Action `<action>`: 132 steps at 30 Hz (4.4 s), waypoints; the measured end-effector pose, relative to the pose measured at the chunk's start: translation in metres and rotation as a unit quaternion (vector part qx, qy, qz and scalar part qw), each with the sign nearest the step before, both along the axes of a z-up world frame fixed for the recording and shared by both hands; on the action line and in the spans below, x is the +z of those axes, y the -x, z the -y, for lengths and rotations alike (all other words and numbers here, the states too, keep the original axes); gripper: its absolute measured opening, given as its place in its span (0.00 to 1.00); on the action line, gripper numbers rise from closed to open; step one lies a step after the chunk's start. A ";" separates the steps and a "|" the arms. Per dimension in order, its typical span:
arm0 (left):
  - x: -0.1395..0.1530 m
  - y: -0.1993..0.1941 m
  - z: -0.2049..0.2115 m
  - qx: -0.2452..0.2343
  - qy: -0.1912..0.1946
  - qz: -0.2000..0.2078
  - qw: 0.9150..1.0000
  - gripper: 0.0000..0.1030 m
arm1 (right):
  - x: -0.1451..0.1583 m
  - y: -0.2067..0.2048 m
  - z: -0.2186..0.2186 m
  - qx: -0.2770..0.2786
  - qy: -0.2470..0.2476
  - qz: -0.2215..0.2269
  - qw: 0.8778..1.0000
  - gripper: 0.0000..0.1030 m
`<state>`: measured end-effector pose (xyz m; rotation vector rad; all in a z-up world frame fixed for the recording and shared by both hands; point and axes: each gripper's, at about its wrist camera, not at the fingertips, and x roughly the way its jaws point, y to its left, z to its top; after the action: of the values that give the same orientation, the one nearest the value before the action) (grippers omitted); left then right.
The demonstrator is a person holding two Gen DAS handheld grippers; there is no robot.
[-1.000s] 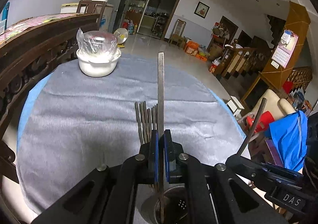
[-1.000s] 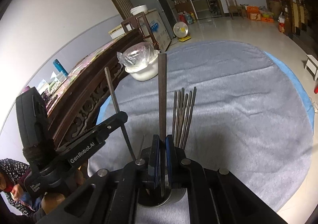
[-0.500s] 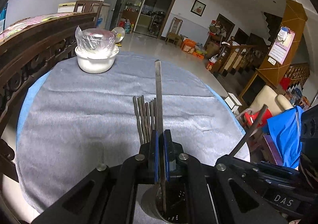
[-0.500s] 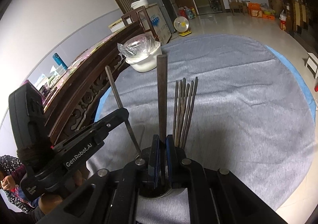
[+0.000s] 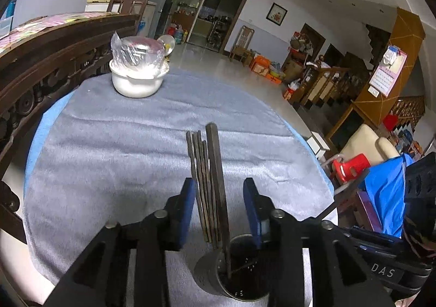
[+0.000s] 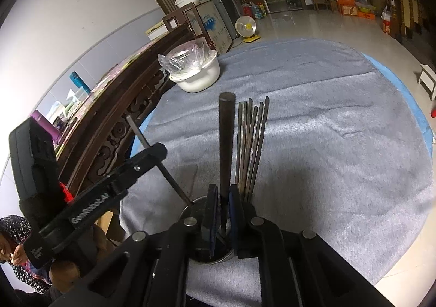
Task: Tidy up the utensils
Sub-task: 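Open both grippers to release the rods into the holder, then move both grippers back over the rods lying on the cloth, then close the right gripper on one dark rod on the cloth, then close the left gripper on another rod while the right gripper holds its rod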
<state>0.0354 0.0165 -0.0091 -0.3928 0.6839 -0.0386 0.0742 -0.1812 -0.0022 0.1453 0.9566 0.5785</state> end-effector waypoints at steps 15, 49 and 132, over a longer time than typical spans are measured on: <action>0.024 0.019 -0.028 0.029 0.024 0.033 0.999 0.38 | 0.020 0.003 0.030 -0.041 -0.052 0.008 0.998 0.82; -0.112 -0.012 -0.115 0.173 -0.022 -0.181 0.968 0.63 | -0.095 -0.037 0.142 -0.222 -0.035 -0.083 0.971 0.82; -0.140 -0.224 -0.018 -0.020 -0.039 -0.334 0.942 0.61 | -0.134 -0.232 -0.030 0.069 0.104 -0.144 0.982 0.11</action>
<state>0.2591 0.0346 -0.1493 -0.3124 1.3611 0.0888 0.3063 -0.1516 -0.1358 -0.0274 1.3098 0.5910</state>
